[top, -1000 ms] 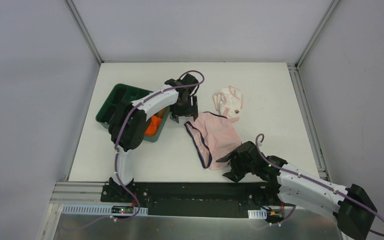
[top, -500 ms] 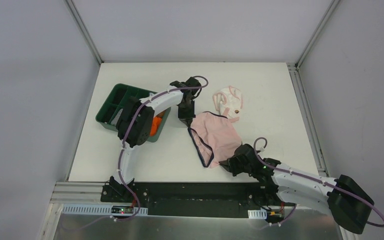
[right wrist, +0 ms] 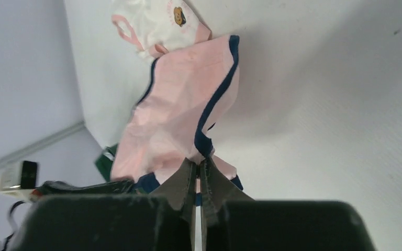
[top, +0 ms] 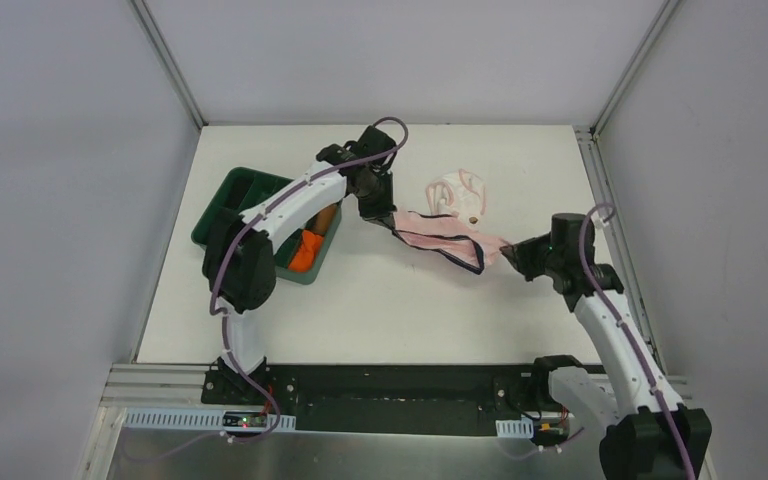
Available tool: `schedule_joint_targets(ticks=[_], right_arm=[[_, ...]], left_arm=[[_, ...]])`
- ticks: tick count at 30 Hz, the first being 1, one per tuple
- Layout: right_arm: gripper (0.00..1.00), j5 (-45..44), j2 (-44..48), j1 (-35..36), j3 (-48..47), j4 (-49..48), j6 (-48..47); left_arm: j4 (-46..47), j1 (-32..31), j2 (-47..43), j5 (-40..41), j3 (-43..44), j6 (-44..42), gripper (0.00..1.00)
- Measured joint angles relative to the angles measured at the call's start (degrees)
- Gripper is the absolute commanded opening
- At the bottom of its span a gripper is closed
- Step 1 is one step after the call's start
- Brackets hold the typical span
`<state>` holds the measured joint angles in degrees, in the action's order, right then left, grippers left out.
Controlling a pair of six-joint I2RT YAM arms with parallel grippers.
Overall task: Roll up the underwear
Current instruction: Flatten out the underwear at the center of the board.
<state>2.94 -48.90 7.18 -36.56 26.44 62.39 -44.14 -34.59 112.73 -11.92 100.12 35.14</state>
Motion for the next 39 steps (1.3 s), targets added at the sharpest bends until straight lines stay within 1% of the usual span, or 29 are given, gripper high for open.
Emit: schedule_joint_targets(ticks=[1, 2, 4, 5, 6, 7, 8, 9, 11, 14, 16, 18, 22, 25, 29, 32, 36, 39], right_arm=[[0.06, 0.85, -2.43, -0.15, -2.80, 0.48, -3.37], [0.17, 1.44, -4.70, -0.22, -4.20, 0.76, -6.32], [0.47, 1.92, -7.28, -0.20, -4.17, 2.34, -10.21], [0.54, 1.79, -8.20, -0.26, -3.43, 4.15, -12.70], [0.58, 1.36, -8.63, -0.33, -2.84, 5.49, -13.75], [0.59, 0.87, -8.96, -0.42, -2.38, 7.34, -15.28], [0.60, 0.09, -9.11, -0.52, -2.23, 8.94, -16.55], [0.60, -0.66, -9.16, -0.59, -2.27, 9.92, -17.46], [0.60, -2.05, -9.16, -0.85, -3.04, 11.89, -19.43], [0.59, -2.21, -8.83, -1.18, -4.63, 13.25, -20.65], [0.59, -0.59, -7.32, -1.27, -4.33, 13.11, -20.09], [0.59, 1.99, -4.22, -1.31, -1.81, 11.23, -18.03], [0.56, 6.84, 6.93, -1.20, 8.98, 9.29, -10.62], [0.53, 8.24, 13.46, -0.74, 15.47, 9.60, -4.50], [0.53, 10.21, 20.94, -0.37, 22.36, 9.05, 4.22], [0.53, 11.85, 23.67, 0.04, 25.90, 8.63, 9.73], [0.53, 12.46, 24.33, 1.27, 26.49, 7.69, 13.38], [0.48, 12.46, 23.02, 2.62, 26.84, 5.66, 15.41]], left_arm=[[0.59, -0.42, -2.05, 0.42, -1.42, 0.85, 0.13], [0.90, -1.27, -3.89, 0.63, -3.02, 1.84, 0.26], [1.84, -3.74, -6.54, 1.25, -6.82, 3.41, 0.65], [2.29, -5.49, -7.43, 1.53, -9.11, 4.66, 0.74], [2.47, -6.99, -7.63, 1.51, -10.97, 5.35, 0.83], [2.60, -8.48, -7.45, 1.05, -12.70, 6.49, 0.88], [2.49, -9.77, -6.93, 0.42, -14.08, 6.97, 0.90], [2.34, -10.45, -6.54, -0.02, -14.95, 7.37, 0.89], [1.75, -10.84, -6.14, -0.11, -16.15, 7.80, 0.84], [1.92, -9.18, -6.97, 0.44, -16.20, 8.09, 0.70], [2.01, -7.50, -8.20, 0.87, -16.28, 8.22, 0.63], [2.14, -5.49, -9.62, 1.88, -16.55, 8.15, 0.62], [2.60, -1.75, -9.81, 2.86, -16.61, 7.32, 0.69], [2.78, -0.74, -8.39, 3.04, -16.65, 7.28, 0.69], [3.30, -0.72, -4.98, 2.99, -16.74, 7.30, 0.64], [4.33, -0.72, -3.19, 2.84, -17.44, 7.32, 0.58], [6.51, -0.72, -1.16, 1.14, -18.69, 7.56, 0.51], [7.91, -0.72, 0.04, -0.35, -19.47, 7.91, 0.44]])
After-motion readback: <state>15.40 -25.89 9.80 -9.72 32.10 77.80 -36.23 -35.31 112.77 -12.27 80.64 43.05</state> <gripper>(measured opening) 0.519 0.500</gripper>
